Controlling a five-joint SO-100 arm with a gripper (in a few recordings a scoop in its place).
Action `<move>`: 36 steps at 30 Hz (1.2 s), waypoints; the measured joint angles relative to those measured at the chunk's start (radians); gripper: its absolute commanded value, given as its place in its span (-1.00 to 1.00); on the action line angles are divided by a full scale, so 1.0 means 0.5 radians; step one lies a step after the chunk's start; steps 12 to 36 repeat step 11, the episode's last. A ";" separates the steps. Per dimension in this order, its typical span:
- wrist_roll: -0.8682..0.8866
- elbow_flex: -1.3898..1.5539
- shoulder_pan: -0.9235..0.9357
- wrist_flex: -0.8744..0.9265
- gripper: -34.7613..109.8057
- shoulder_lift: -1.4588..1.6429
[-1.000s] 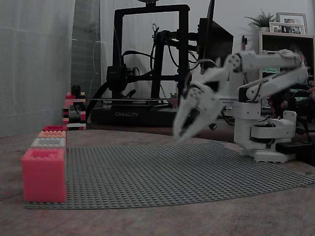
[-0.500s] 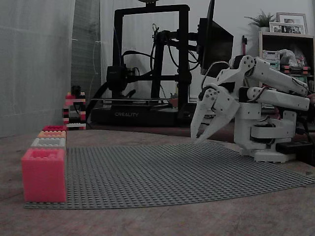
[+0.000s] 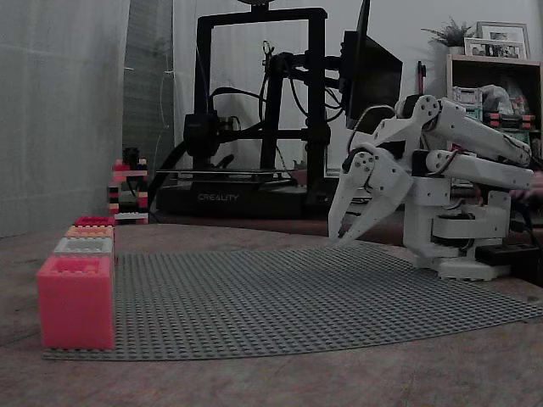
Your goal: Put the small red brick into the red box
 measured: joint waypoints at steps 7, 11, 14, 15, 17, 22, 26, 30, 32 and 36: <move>0.028 -0.003 0.021 -0.003 -0.52 0.000; 0.028 -0.003 0.021 -0.003 -0.52 0.000; 0.028 -0.003 0.021 -0.003 -0.52 0.000; 0.028 -0.003 0.021 -0.003 -0.52 0.000; 0.028 -0.003 0.021 -0.003 -0.52 0.000; 0.028 -0.003 0.021 -0.003 -0.52 0.000; 0.028 -0.003 0.021 -0.003 -0.52 0.000; 0.028 -0.003 0.021 -0.003 -0.52 0.000; 0.028 -0.003 0.021 -0.003 -0.52 0.000; 0.028 -0.003 0.021 -0.003 -0.52 0.000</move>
